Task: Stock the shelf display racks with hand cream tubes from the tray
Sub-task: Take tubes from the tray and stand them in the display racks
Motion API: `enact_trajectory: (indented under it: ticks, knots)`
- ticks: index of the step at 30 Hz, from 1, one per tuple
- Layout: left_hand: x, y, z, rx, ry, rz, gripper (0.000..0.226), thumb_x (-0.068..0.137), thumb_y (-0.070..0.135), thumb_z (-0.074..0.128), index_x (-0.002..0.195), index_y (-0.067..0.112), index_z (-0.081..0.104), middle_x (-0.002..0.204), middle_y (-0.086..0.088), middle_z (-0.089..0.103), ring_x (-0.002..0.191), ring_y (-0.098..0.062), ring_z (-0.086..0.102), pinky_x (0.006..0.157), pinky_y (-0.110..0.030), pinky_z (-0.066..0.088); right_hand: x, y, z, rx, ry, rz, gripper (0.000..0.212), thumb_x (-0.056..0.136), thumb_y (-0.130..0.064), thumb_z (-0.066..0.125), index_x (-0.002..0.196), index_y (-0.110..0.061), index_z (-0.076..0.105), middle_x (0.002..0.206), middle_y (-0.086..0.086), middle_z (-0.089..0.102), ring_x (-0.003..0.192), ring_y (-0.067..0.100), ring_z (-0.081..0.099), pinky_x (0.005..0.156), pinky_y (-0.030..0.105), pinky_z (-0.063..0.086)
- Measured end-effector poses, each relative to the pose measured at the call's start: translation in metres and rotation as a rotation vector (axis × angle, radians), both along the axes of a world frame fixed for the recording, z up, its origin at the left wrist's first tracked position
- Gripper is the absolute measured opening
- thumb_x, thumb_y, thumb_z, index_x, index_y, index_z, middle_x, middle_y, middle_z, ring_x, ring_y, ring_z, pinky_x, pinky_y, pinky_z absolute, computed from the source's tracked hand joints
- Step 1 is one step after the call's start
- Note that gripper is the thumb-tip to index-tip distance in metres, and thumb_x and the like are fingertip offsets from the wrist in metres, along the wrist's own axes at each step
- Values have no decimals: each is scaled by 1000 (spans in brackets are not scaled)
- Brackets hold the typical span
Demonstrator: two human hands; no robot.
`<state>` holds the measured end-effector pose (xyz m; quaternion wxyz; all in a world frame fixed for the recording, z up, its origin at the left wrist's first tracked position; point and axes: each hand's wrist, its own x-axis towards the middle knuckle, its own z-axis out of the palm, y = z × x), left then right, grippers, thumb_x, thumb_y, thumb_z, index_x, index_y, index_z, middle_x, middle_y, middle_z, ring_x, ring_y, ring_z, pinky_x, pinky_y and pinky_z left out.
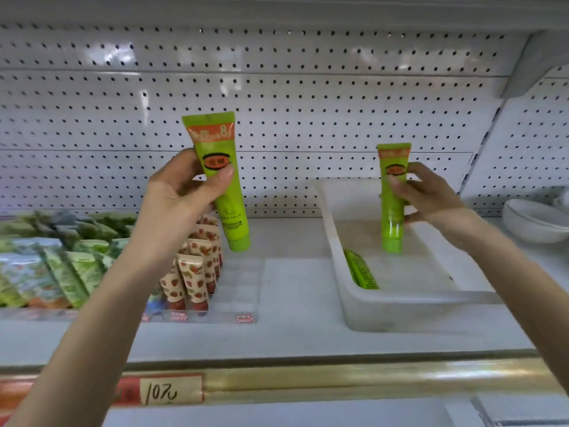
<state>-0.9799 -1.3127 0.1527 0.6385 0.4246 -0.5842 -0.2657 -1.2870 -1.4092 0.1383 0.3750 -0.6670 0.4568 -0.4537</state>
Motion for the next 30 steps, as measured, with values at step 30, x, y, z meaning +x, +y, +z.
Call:
enact_trajectory:
  ticks: [30]
  knots:
    - [84,24,-13,-37,80,-91,21,77,32,57,96,25,55,87,19,68,83,-2,67,64,-14,51,206,6,-75,-71,-51,-77,17,90,-14,61,96,-25,50,90,-12,59,96,22,58,88,50,50]
